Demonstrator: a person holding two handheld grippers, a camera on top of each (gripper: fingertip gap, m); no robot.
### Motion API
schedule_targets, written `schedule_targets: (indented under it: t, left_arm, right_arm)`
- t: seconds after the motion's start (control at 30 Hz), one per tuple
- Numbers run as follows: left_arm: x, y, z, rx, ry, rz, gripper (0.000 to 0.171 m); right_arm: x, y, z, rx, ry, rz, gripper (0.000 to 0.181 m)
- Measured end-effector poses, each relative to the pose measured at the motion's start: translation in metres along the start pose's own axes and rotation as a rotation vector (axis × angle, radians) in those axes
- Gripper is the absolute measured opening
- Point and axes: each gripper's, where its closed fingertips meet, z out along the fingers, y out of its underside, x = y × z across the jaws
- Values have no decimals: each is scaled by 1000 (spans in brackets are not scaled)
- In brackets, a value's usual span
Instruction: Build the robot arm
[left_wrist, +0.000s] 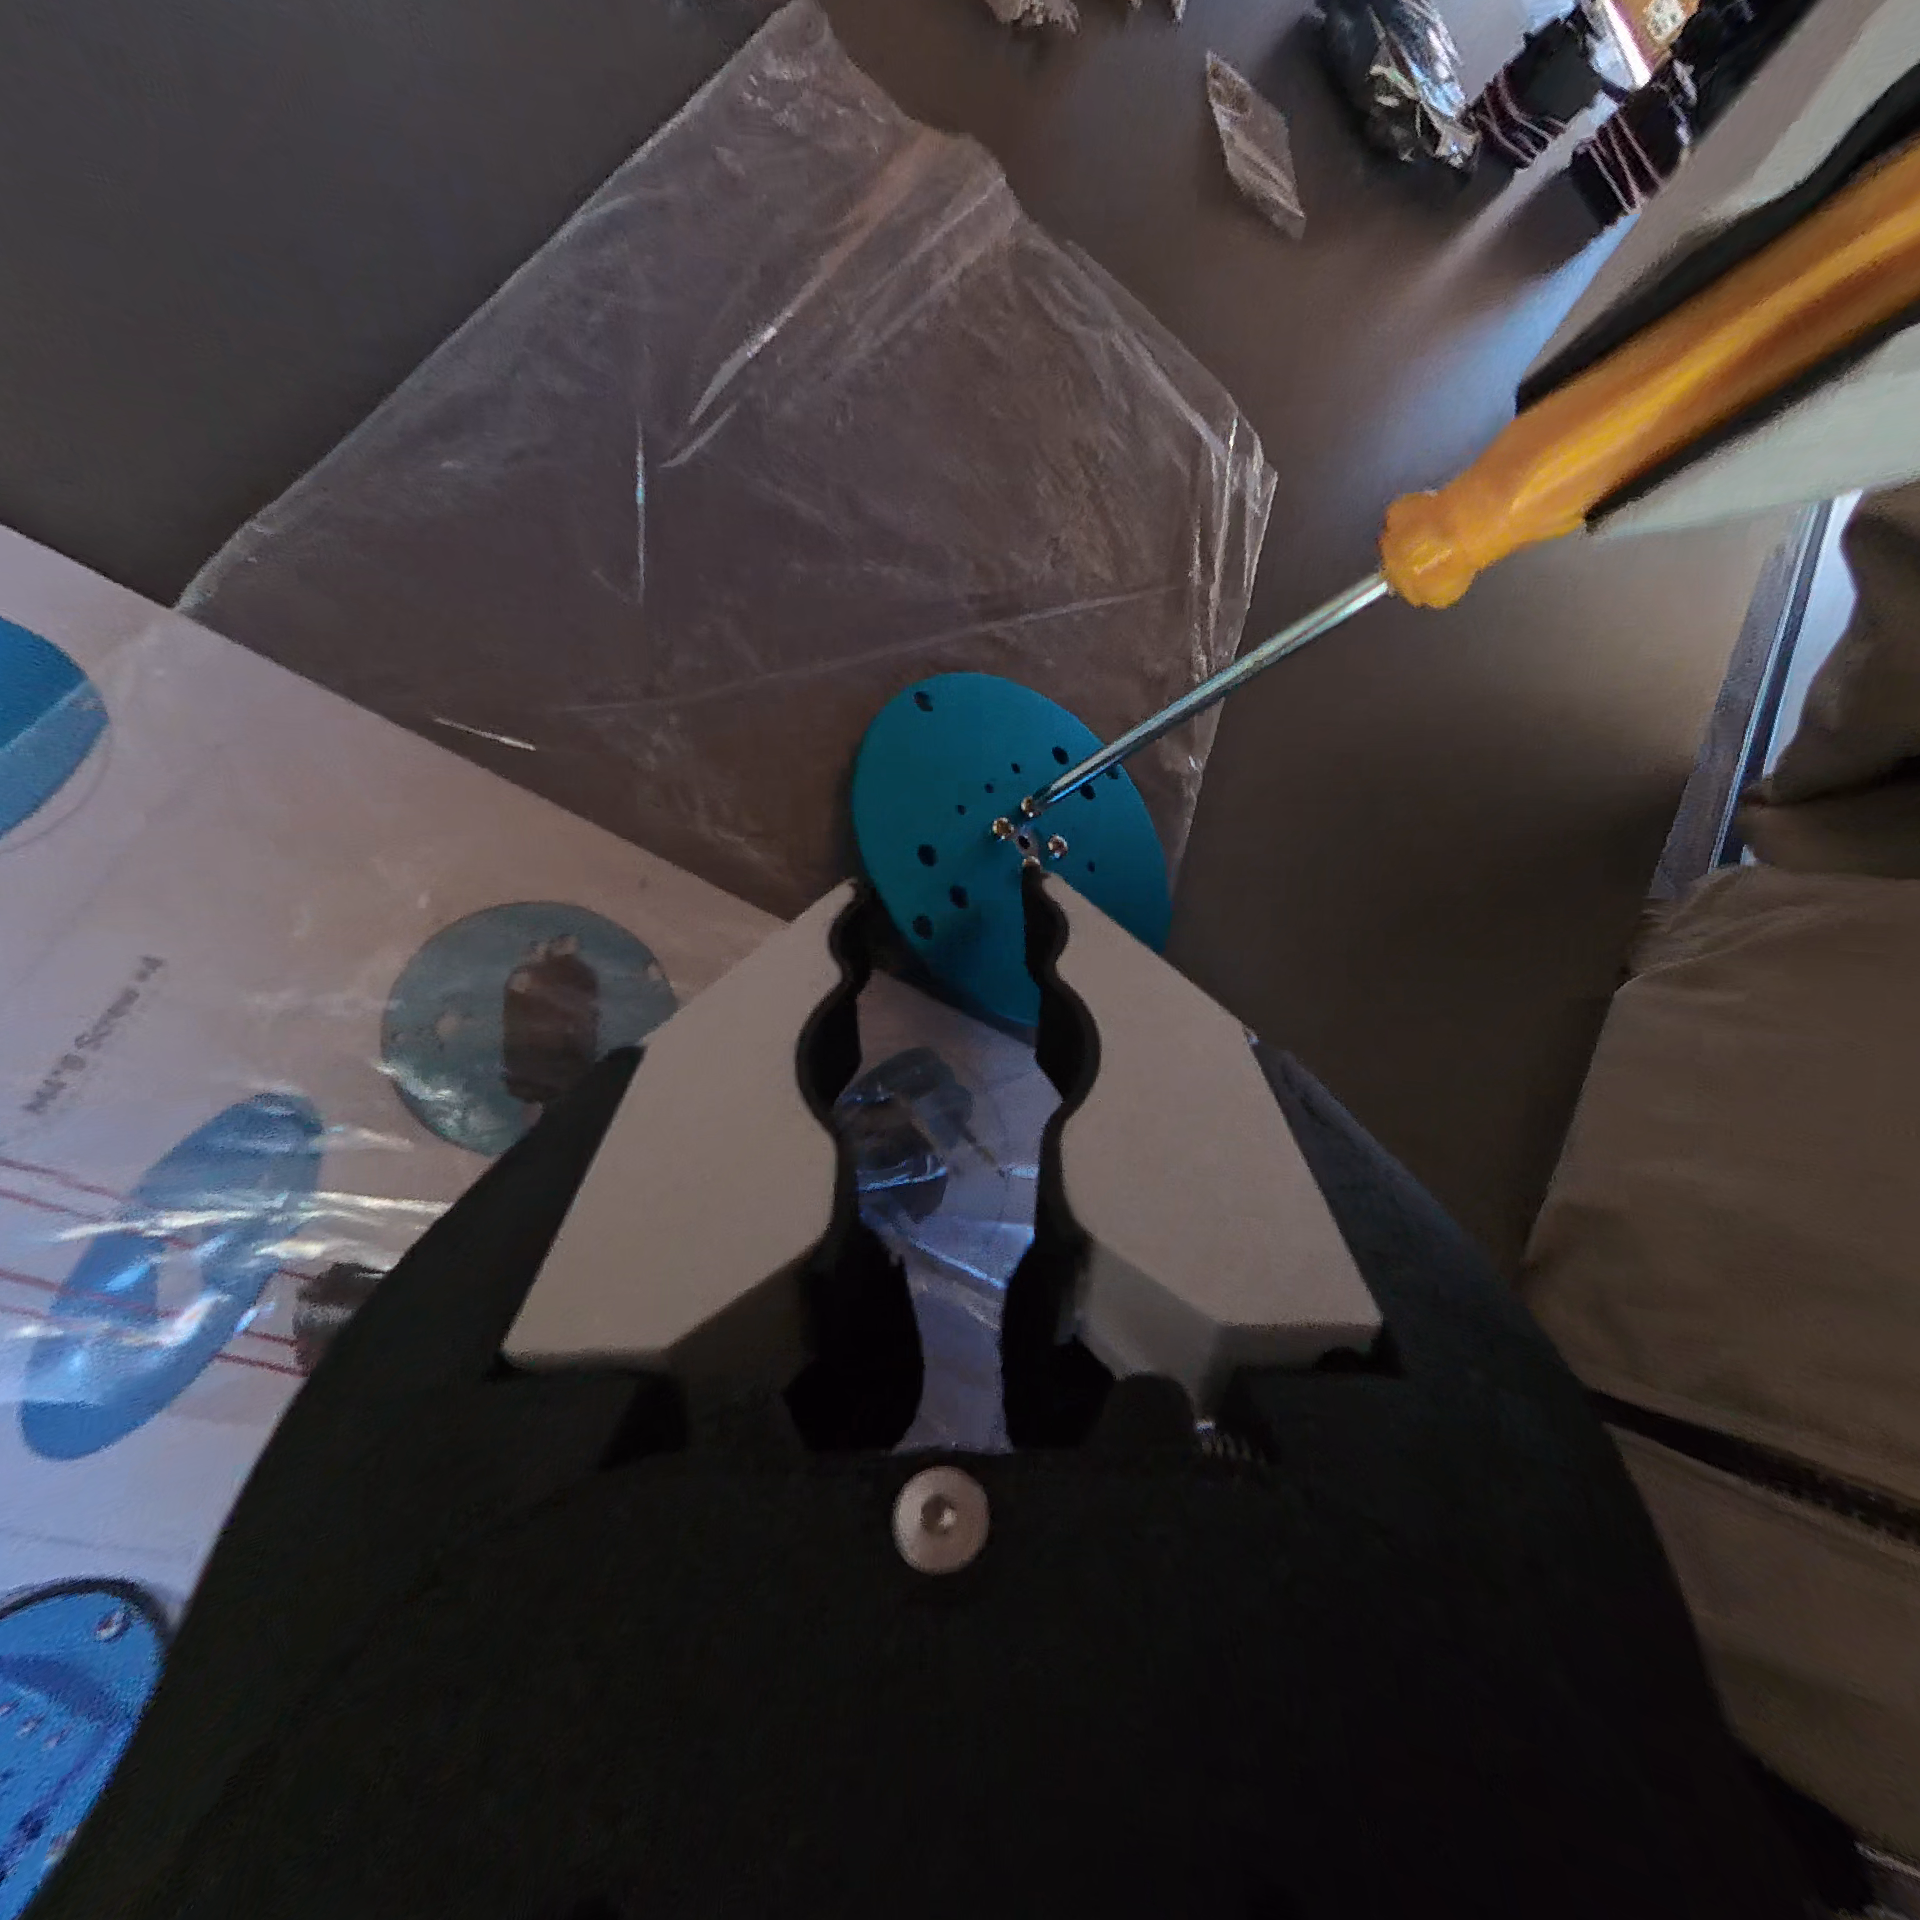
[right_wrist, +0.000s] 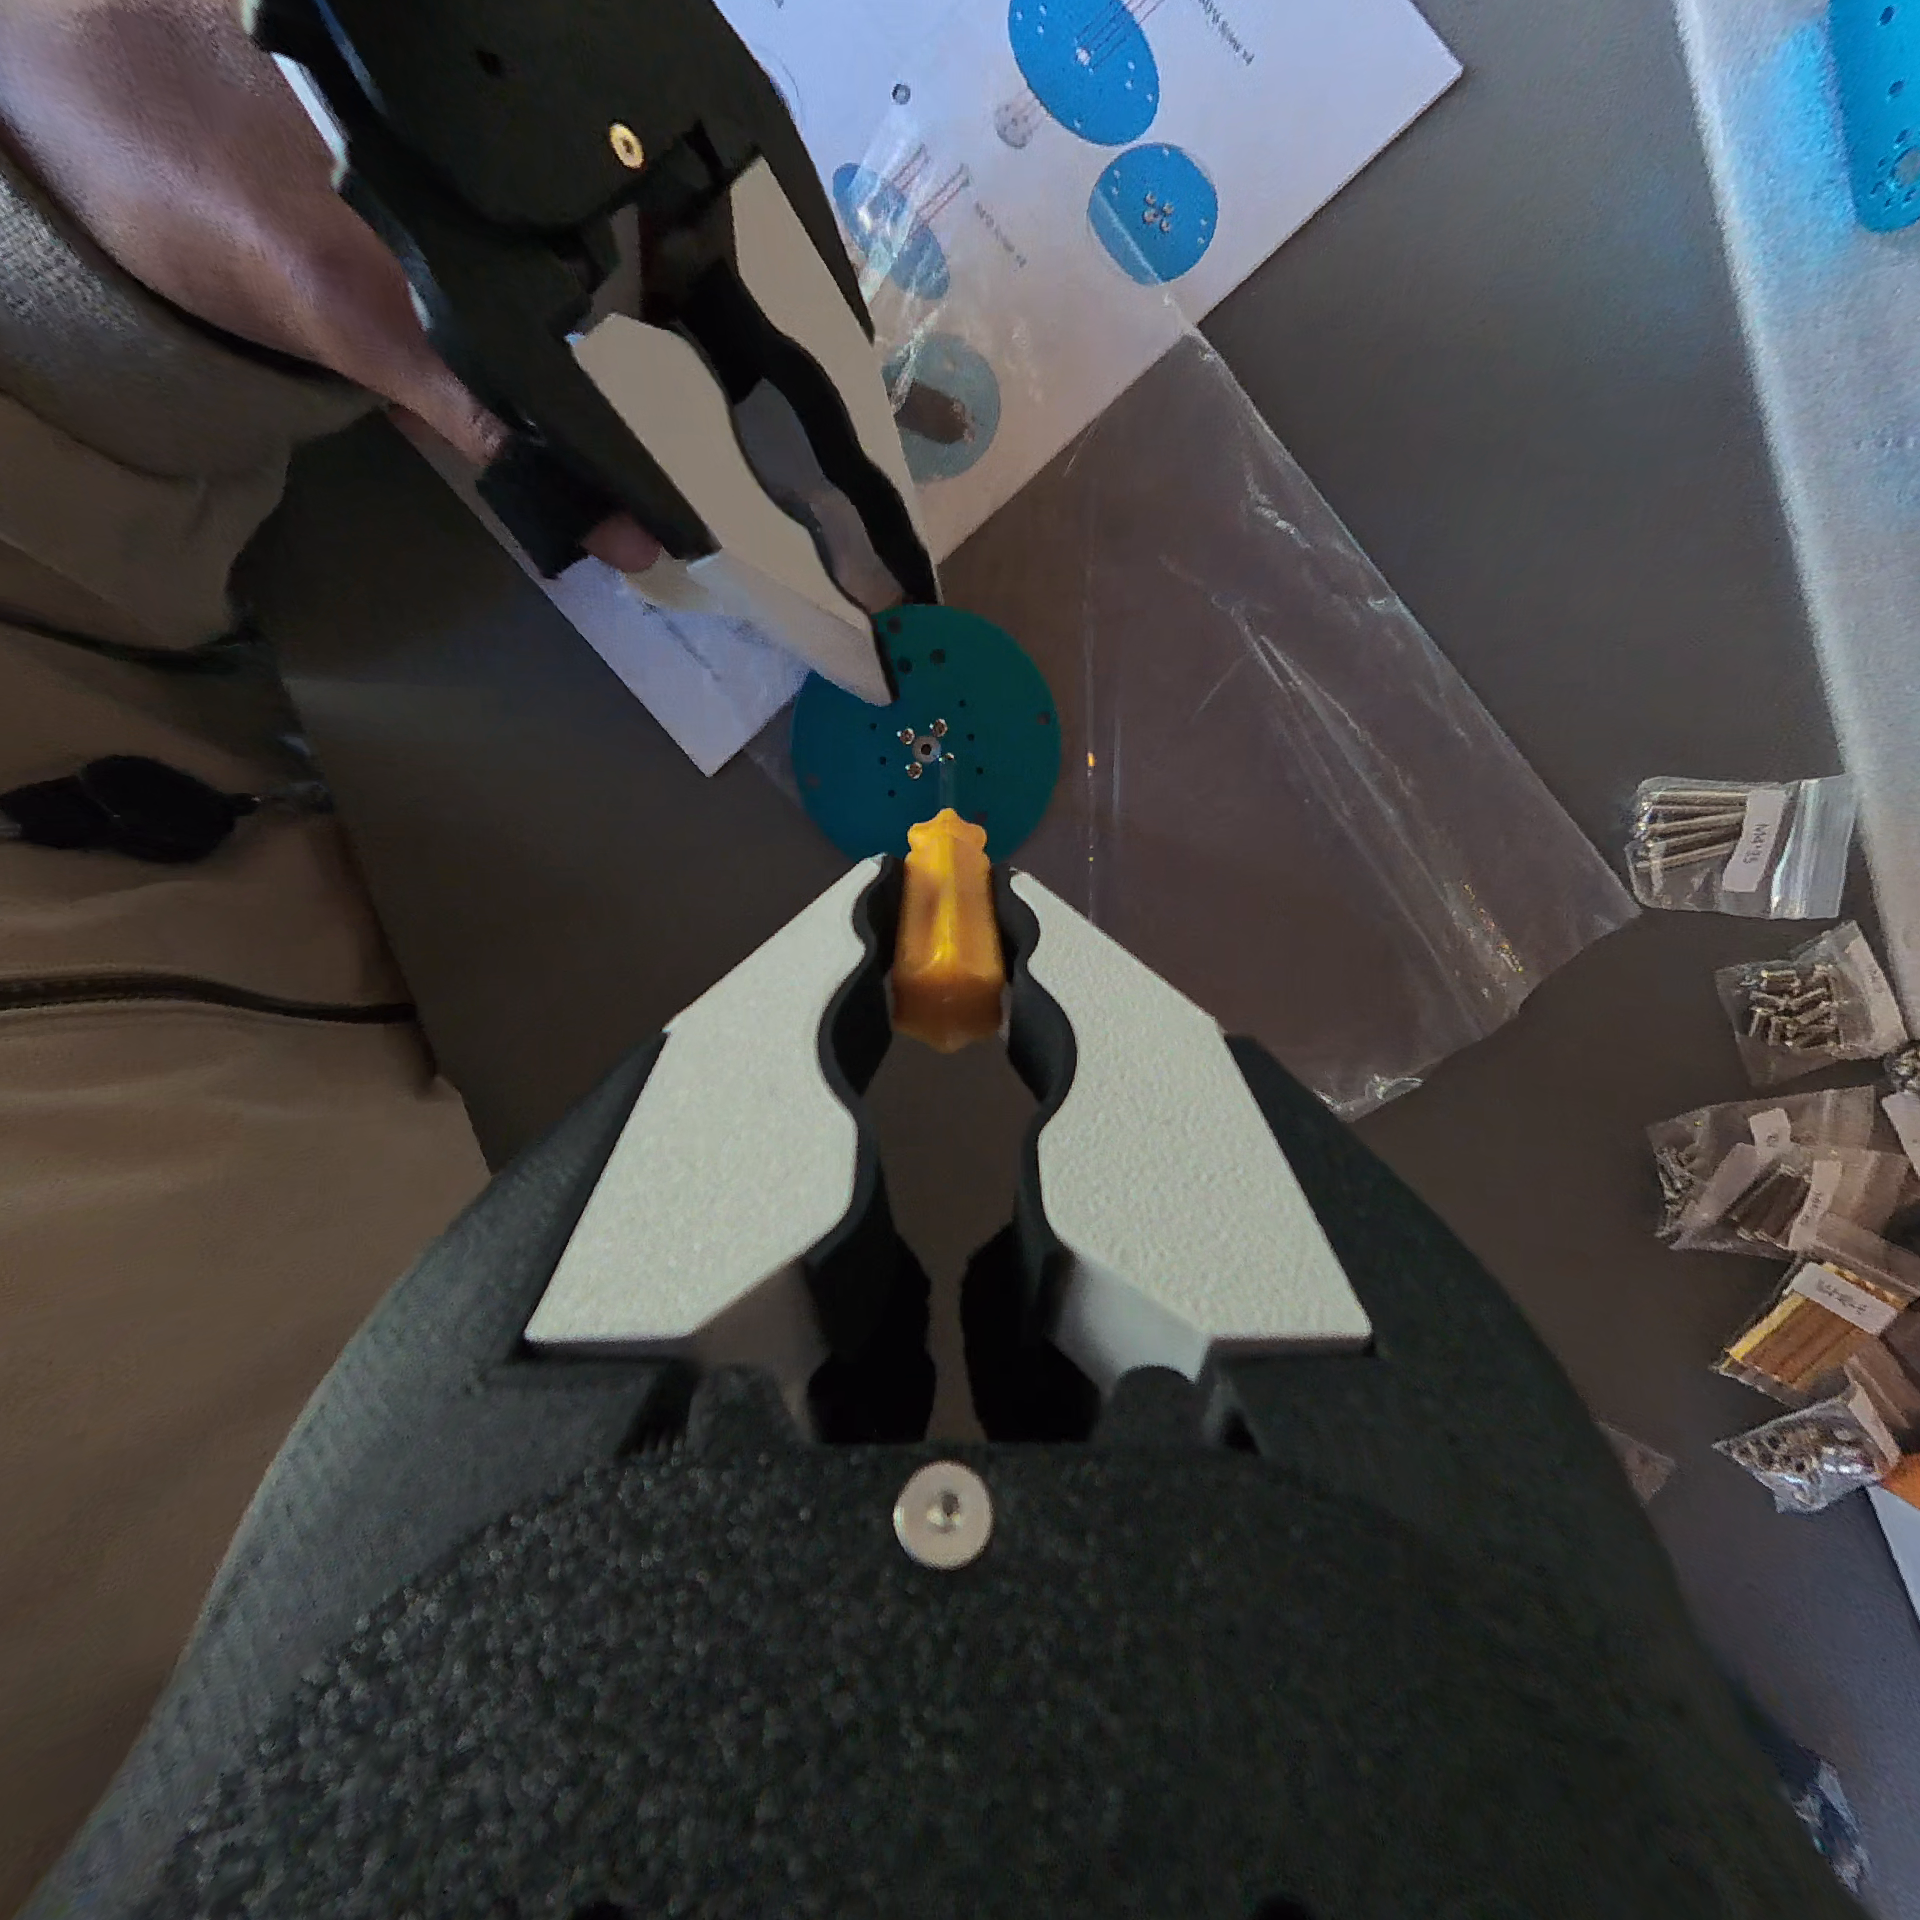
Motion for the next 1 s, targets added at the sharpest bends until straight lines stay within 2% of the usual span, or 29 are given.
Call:
schedule_targets:
  t: [0.07,0.17,0.3,0.5,0.57,0.7,0.8,0.9,1.0]
  left_arm:
    - [-4,0,2,-24,-26,-5,17]
    - [-5,-4,4,-39,-12,-24,13]
    - [2,-19,5,14,-20,-2,9]
    - [18,-40,6,12,-37,49,5]
    - [19,-49,8,26,-54,65,3]
    - [26,-65,8,39,-127,211,2]
    - [30,-67,11,31,-210,364,3]
    - [34,-65,12,57,-222,367,2]
    - [36,-64,12,93,-251,387,3]
  right_arm:
    - [1,2,-1,34,4,-5,17]
    - [0,9,-3,92,31,-55,16]
    - [1,23,-11,192,115,-175,17]
    - [5,38,-22,360,273,-521,16]
    - [11,43,-23,409,315,-576,16]
    - [24,51,-27,544,359,-672,16]
    - [31,54,-26,637,341,-618,16]
    - [30,52,-31,740,264,-512,16]
    - [30,53,-31,774,252,-508,16]
